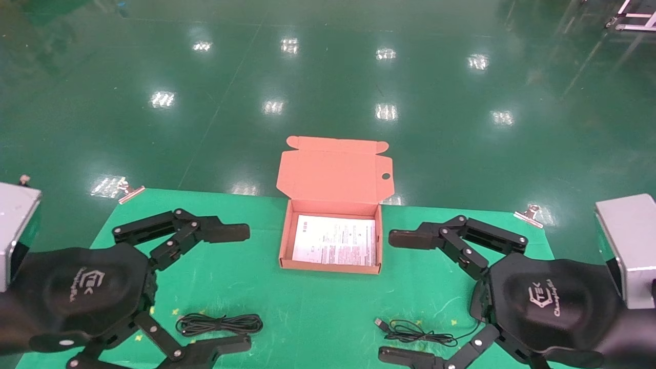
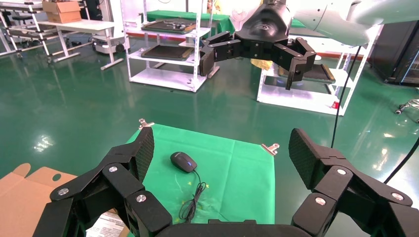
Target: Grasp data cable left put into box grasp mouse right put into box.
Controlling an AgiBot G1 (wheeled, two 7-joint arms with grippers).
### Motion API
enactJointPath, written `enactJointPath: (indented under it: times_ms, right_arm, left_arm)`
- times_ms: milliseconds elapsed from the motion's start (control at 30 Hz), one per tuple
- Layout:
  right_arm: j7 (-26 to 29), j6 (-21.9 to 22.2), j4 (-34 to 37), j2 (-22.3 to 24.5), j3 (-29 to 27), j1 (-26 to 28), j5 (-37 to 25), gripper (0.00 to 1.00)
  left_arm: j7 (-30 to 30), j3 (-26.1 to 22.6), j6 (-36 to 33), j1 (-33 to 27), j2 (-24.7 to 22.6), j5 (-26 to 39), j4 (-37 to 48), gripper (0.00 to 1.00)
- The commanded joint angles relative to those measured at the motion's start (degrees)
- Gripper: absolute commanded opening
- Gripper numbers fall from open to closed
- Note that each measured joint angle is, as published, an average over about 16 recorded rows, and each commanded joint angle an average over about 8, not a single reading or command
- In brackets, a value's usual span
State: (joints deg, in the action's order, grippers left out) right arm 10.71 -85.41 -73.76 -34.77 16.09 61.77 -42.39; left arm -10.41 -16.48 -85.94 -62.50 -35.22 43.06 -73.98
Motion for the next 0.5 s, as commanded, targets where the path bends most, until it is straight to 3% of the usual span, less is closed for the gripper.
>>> enactJointPath:
  times_ms: [33, 300, 500]
  right_arm:
    - [0.0, 0.0, 0.0, 0.0, 0.0, 0.0, 0.1, 1.00]
    - [-0.6, 0.6, -1.3, 1.7, 0.5, 1.9, -4.1, 1.00]
    - [-2.5, -0.9, -2.7, 2.6, 2.8, 6.4, -12.3, 1.00]
  left_arm:
    - [0.2, 0.0, -0.1, -0.1, 0.0, 0.1, -0.2, 1.00]
    - [-0.4, -2.7, -0.8, -4.3, -0.8, 5.9, -1.0, 1.00]
    - [-1.7, -6.1, -1.4, -8.7, -1.8, 13.3, -1.9, 1.00]
